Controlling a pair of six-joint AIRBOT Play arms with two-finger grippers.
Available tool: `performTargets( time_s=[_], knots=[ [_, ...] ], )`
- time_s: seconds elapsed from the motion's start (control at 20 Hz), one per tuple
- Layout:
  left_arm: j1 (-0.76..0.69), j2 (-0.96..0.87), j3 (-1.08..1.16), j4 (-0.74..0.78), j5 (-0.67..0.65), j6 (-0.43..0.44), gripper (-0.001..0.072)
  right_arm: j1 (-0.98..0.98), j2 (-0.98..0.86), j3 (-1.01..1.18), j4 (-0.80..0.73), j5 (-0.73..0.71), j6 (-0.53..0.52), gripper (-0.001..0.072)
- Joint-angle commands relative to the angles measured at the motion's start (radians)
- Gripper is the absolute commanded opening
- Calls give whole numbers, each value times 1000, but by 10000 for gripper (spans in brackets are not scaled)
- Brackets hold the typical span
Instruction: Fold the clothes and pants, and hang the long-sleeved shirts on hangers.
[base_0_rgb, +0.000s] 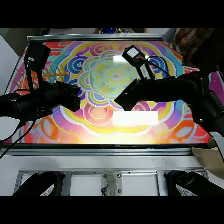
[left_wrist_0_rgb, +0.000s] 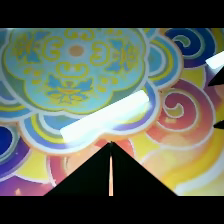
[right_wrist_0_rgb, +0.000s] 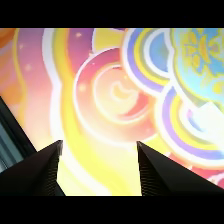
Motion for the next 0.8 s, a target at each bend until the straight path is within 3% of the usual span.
performTargets(
  time_s=[0.0,0.05,0.1,0.75],
  knots=[
    [0,0,0,-1,0,-2,14,17,-23,0,7,-11,-15,438],
    [0,0,0,0,0,-2,14,17,-23,0,6,-11,-15,254],
    [0,0,0,-1,0,-2,14,17,-23,0,2,-11,-14,9],
    [0,0,0,-2,0,-2,14,17,-24,0,-12,-11,-14,19]
  ],
)
